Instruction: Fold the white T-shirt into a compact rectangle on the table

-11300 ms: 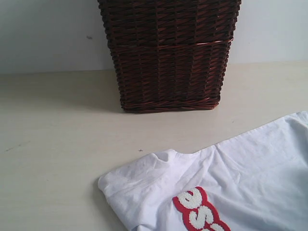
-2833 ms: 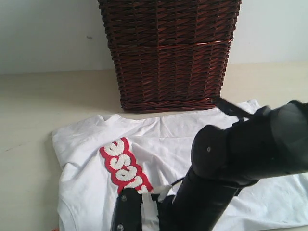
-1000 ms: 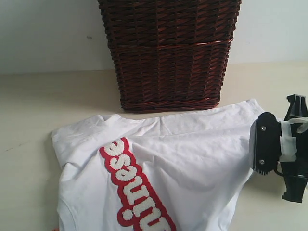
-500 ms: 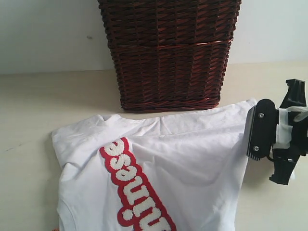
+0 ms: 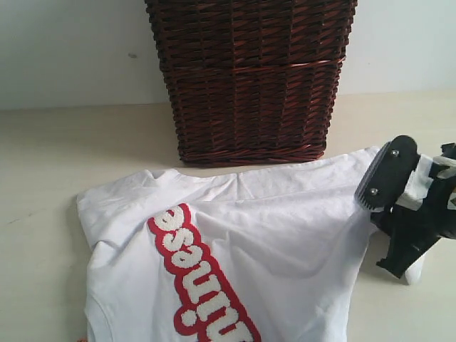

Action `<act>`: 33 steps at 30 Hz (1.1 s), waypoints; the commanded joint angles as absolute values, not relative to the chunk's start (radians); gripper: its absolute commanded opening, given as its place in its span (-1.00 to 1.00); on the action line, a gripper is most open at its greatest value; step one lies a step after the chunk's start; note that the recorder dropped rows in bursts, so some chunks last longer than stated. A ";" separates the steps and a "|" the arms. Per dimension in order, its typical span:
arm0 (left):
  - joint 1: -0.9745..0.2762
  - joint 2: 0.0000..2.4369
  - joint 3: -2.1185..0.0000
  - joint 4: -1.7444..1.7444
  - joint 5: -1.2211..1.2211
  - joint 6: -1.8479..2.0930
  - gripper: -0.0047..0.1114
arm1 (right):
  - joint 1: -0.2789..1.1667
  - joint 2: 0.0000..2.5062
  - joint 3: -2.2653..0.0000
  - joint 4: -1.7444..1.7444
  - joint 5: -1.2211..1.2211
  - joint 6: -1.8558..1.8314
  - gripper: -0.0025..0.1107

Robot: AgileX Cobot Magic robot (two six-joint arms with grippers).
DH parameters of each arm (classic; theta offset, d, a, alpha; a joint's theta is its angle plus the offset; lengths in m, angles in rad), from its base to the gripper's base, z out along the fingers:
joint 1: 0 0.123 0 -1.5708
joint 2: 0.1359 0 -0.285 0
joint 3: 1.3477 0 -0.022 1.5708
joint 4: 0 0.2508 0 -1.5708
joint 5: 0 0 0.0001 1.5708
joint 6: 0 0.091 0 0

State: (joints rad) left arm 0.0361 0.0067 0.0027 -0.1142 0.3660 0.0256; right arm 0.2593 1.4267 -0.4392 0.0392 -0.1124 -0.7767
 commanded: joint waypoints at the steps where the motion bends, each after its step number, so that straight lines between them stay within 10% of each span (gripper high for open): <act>1: 0.038 0.000 0.000 -0.117 0.359 0.022 -0.92 | 0.240 1.312 -0.437 0.164 0.064 -0.746 -0.11; 7: 0.038 0.000 0.000 -0.117 0.359 0.022 -0.92 | 0.170 1.217 -0.422 0.159 0.379 -0.760 -0.11; 21: 0.038 0.000 0.000 -0.117 0.359 0.022 -0.92 | 0.154 1.504 -0.377 0.155 -0.102 -0.765 -0.14; 30: 0.038 0.000 0.000 -0.117 0.359 0.022 -0.92 | 0.154 1.533 -0.380 0.159 -0.208 -0.765 -0.96; 33: 0.038 0.000 0.000 -0.117 0.359 0.022 -0.92 | 0.154 1.505 -0.380 0.159 -0.203 -0.765 -0.96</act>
